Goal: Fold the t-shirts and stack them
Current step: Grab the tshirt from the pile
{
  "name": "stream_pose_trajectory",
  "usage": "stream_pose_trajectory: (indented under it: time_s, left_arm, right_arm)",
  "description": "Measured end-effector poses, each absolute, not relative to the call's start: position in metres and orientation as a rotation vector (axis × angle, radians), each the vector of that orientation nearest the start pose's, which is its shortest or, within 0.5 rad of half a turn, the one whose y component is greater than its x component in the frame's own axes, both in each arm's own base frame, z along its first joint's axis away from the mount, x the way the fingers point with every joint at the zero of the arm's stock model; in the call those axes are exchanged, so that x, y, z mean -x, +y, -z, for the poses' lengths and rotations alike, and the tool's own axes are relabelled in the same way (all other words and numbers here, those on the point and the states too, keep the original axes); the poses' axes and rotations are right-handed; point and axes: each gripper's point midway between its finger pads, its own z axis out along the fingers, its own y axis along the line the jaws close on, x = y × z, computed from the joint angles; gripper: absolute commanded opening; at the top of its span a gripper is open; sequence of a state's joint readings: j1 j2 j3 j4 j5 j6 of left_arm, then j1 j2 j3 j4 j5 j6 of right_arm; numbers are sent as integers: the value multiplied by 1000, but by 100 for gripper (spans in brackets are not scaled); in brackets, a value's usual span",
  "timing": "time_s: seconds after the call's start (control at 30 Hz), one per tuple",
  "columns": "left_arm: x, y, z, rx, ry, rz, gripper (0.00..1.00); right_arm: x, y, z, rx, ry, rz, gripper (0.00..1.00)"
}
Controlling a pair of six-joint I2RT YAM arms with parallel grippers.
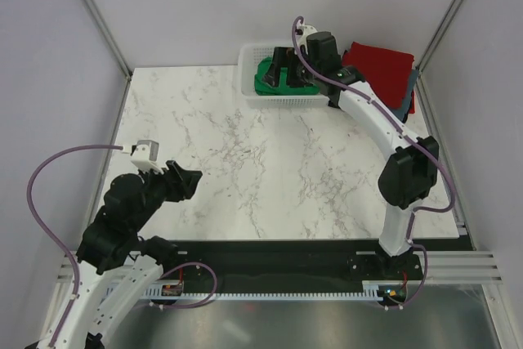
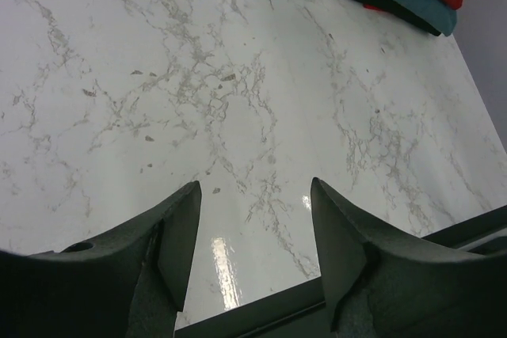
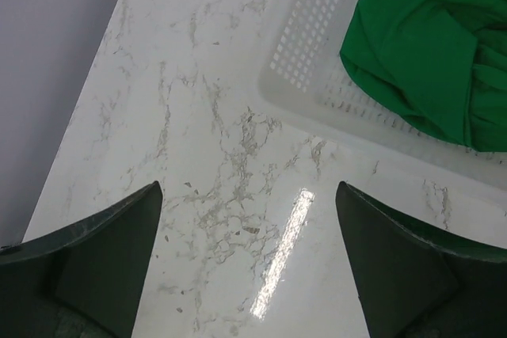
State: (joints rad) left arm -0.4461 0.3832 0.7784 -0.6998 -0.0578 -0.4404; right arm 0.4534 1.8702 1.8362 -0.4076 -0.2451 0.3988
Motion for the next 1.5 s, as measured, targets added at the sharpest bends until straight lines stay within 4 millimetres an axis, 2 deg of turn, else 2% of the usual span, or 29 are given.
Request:
stream_pose_trajectory:
  time_s: [0.1, 0.2, 0.3, 0.4, 0.5, 0.63, 0.83, 0.93, 1.0, 1.07, 1.13, 1.3, 1.4, 1.43, 1.5]
  left_arm:
    - [-180, -95, -254, 32, 1896, 562, 66]
    - [-179, -97, -255, 23, 1893, 573, 66]
    - [-181, -100, -254, 12, 1903, 578, 66]
    - [-183, -103, -250, 2, 1919, 579, 66]
    - [-185, -104, -245, -1, 1940, 573, 66]
    - [-187, -105, -242, -2, 1952, 569, 66]
    - [-187, -104, -242, 2, 1952, 564, 66]
    - [-187, -104, -241, 3, 1953, 562, 66]
    - [-188, -103, -241, 4, 1953, 561, 66]
    - [-188, -103, -241, 6, 1953, 559, 66]
    - [-188, -103, -241, 8, 1953, 558, 66]
    - [-188, -102, -240, 12, 1953, 554, 65]
    - [-189, -101, -240, 17, 1953, 547, 65]
    - [-189, -101, -240, 18, 1954, 544, 65]
    - [-190, -99, -240, 24, 1955, 536, 65]
  right_arm:
    - [-490, 289, -267, 177, 2087, -729, 98]
    - [-525, 286, -253, 129, 2085, -670, 98]
    - [-561, 277, -232, 75, 2086, -588, 98]
    - [-587, 268, -206, 42, 2100, -512, 98]
    - [-599, 259, -174, 20, 2139, -435, 98]
    - [-605, 251, -132, 15, 2195, -338, 98]
    - [-616, 244, -84, 27, 2241, -239, 97]
    - [-620, 243, -66, 39, 2256, -217, 82]
    - [-621, 243, -59, 56, 2260, -207, 48]
    - [-624, 243, -58, 61, 2253, -207, 16]
    - [-627, 244, -62, 71, 2237, -210, 1]
    - [-635, 252, -88, 86, 2169, -231, 0]
    - [-635, 261, -135, 96, 2091, -283, 0]
    - [-632, 266, -163, 102, 2049, -324, 0]
    - [-620, 277, -236, 116, 1930, -420, 0]
